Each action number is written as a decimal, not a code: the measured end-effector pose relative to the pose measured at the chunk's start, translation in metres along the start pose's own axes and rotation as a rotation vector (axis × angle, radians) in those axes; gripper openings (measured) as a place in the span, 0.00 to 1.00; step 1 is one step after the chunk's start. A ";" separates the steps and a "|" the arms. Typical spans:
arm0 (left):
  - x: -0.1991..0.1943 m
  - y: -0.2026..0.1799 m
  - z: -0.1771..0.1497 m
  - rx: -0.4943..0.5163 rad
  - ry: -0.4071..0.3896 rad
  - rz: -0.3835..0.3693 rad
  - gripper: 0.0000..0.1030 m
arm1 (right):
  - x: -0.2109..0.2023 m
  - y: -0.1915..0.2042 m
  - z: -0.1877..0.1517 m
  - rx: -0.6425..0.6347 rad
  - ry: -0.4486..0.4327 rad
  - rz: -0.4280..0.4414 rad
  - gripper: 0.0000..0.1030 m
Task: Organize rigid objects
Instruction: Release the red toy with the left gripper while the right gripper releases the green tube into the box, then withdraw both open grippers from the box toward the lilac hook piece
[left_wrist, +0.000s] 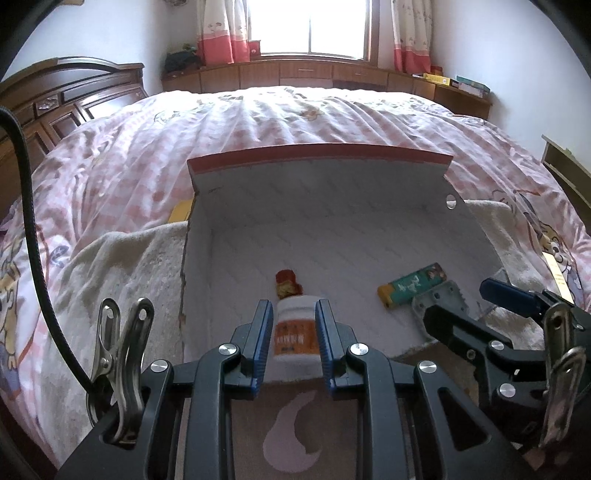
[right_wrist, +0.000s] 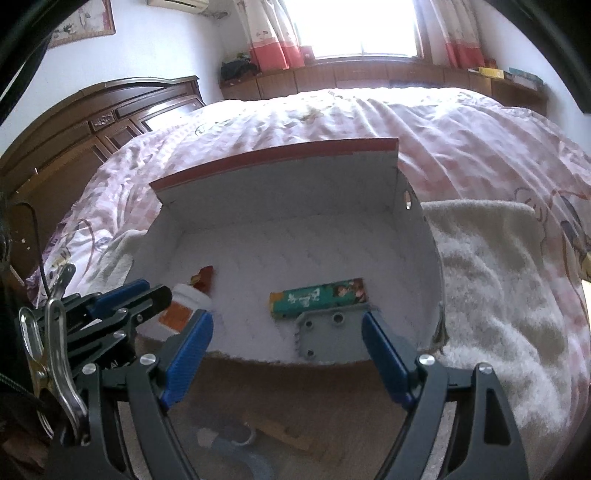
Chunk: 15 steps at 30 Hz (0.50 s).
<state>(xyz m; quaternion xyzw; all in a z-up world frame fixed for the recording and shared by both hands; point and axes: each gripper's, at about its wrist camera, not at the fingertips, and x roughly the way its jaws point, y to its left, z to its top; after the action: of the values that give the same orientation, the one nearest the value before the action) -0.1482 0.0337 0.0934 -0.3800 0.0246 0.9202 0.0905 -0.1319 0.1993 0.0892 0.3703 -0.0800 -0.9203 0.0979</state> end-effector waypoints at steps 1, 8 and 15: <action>-0.002 0.000 -0.002 -0.003 0.001 0.000 0.24 | -0.002 0.001 -0.002 0.003 -0.001 0.003 0.83; -0.016 -0.003 -0.013 -0.006 0.001 -0.004 0.24 | -0.015 0.006 -0.014 0.004 0.003 0.016 0.83; -0.030 -0.006 -0.027 -0.012 0.004 -0.008 0.24 | -0.029 0.007 -0.028 0.010 0.005 0.026 0.83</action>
<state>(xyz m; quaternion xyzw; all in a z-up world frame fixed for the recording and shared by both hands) -0.1078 0.0317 0.0952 -0.3823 0.0179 0.9193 0.0917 -0.0913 0.1969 0.0898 0.3721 -0.0893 -0.9176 0.1081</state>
